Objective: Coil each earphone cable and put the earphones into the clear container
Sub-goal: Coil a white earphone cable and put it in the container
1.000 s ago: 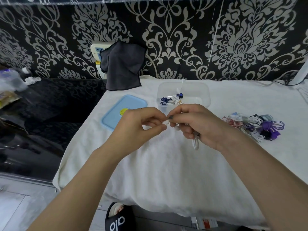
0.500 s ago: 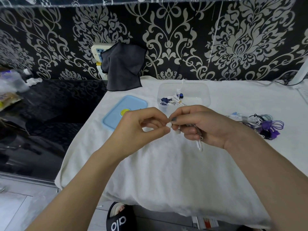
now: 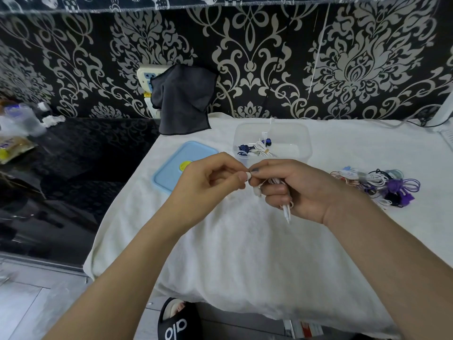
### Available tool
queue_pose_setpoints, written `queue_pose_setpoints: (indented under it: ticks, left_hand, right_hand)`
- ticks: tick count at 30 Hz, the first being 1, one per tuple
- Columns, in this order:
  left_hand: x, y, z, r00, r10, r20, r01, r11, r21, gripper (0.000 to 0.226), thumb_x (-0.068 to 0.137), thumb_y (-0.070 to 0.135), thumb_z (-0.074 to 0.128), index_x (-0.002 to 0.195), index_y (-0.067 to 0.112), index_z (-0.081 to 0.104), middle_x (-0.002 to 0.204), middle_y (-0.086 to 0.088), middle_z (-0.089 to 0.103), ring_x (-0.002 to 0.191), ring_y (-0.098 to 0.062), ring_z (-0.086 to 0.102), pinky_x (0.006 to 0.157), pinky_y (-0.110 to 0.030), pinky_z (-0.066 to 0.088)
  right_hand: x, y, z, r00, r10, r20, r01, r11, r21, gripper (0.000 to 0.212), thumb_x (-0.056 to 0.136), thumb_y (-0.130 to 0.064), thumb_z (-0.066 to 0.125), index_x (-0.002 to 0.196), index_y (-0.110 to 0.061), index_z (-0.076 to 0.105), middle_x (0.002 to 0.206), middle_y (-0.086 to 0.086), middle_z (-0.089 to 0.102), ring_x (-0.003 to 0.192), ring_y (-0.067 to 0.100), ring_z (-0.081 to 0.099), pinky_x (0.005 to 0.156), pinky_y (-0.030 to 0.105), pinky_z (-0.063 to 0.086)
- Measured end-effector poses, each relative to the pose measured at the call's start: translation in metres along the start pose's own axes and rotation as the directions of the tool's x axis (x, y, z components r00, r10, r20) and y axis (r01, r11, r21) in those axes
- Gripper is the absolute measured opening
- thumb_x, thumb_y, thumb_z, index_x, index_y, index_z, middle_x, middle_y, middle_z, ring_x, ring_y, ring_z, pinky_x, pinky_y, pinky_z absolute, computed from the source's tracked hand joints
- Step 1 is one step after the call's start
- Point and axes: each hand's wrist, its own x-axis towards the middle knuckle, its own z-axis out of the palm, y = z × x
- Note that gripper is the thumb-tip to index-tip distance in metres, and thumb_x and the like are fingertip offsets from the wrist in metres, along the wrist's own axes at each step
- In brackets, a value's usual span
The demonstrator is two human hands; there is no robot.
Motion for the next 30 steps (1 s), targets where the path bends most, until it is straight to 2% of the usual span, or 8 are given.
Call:
queue_pose_setpoints:
  ticks: [5,9,11,13,17,22,26,30]
  left_hand:
    - [0.002,0.0,0.001,1.0,0.026,-0.004,-0.026,1.0,0.007,0.016,0.102,0.008,0.056,0.1,0.004,0.071,0.09,-0.003,0.075,0.084,-0.018,0.071,0.083,-0.031,0.057]
    - [0.004,-0.001,0.001,1.0,-0.028,-0.011,0.027,0.996,-0.084,0.031,0.104,0.014,0.04,0.106,0.001,0.068,0.101,-0.017,0.072,0.087,-0.022,0.069,0.085,-0.037,0.057]
    - [0.004,-0.002,0.002,0.997,-0.076,0.031,0.079,0.992,-0.103,0.027,0.094,0.014,0.043,0.106,0.003,0.065,0.102,-0.014,0.073,0.088,-0.023,0.069,0.086,-0.04,0.057]
    - [0.003,-0.004,0.006,0.989,-0.116,0.09,0.123,0.989,-0.08,0.022,0.088,0.012,0.051,0.107,0.009,0.062,0.102,-0.007,0.075,0.089,-0.023,0.071,0.084,-0.036,0.058]
    - [0.003,-0.006,0.013,0.973,-0.168,0.156,0.177,0.983,-0.047,0.025,0.091,-0.001,0.066,0.111,0.009,0.056,0.095,-0.008,0.073,0.087,-0.028,0.072,0.081,-0.035,0.058]
    - [0.006,0.0,0.014,0.97,-0.215,0.108,0.222,0.973,-0.055,0.026,0.088,0.001,0.073,0.106,0.007,0.054,0.076,-0.002,0.071,0.071,-0.018,0.07,0.07,-0.027,0.057]
    - [0.008,-0.002,0.012,0.975,-0.215,0.058,0.218,0.974,-0.052,0.019,0.091,0.001,0.07,0.102,0.004,0.055,0.076,-0.005,0.07,0.068,-0.018,0.07,0.07,-0.033,0.059]
    - [0.01,-0.006,0.006,0.979,-0.201,0.026,0.2,0.98,0.015,0.012,0.091,-0.001,0.068,0.098,0.004,0.059,0.079,-0.008,0.069,0.069,-0.016,0.07,0.07,-0.031,0.06]
  right_hand:
    - [0.001,0.002,0.001,0.999,0.031,-0.017,-0.029,0.993,0.112,0.017,0.094,-0.004,0.056,0.082,-0.007,0.066,0.071,0.003,0.06,0.041,0.003,0.03,0.036,0.014,0.022]
    - [0.002,0.001,0.001,0.999,0.051,-0.001,-0.05,0.985,0.167,0.023,0.093,-0.004,0.058,0.078,-0.007,0.074,0.071,0.002,0.061,0.04,0.003,0.027,0.036,0.013,0.02]
    - [0.002,0.002,0.001,0.998,0.056,-0.005,-0.054,0.983,0.173,0.023,0.093,-0.004,0.058,0.078,-0.007,0.074,0.071,0.002,0.062,0.041,0.003,0.027,0.037,0.014,0.02]
    - [0.003,0.002,0.0,0.998,0.058,-0.009,-0.055,0.979,0.194,0.018,0.094,-0.003,0.056,0.084,-0.006,0.071,0.072,0.003,0.061,0.041,0.003,0.028,0.037,0.013,0.02]
    - [0.004,0.003,0.0,0.998,0.058,-0.01,-0.053,0.963,0.263,0.009,0.095,-0.003,0.055,0.097,-0.004,0.064,0.074,0.004,0.06,0.04,0.003,0.03,0.035,0.013,0.023]
    - [0.006,0.007,0.005,0.997,0.048,-0.061,-0.023,0.934,0.358,0.007,0.094,-0.003,0.058,0.094,-0.004,0.065,0.073,0.003,0.065,0.04,0.002,0.033,0.036,0.012,0.026]
    - [0.013,0.014,0.01,0.991,0.013,-0.133,0.045,0.903,0.428,0.008,0.095,-0.003,0.058,0.096,-0.009,0.064,0.074,0.004,0.066,0.041,0.004,0.034,0.037,0.014,0.028]
    - [0.017,0.018,0.012,0.98,-0.048,-0.192,0.109,0.941,0.321,0.018,0.098,-0.006,0.056,0.11,-0.017,0.066,0.09,0.008,0.062,0.044,0.007,0.036,0.04,0.019,0.033]
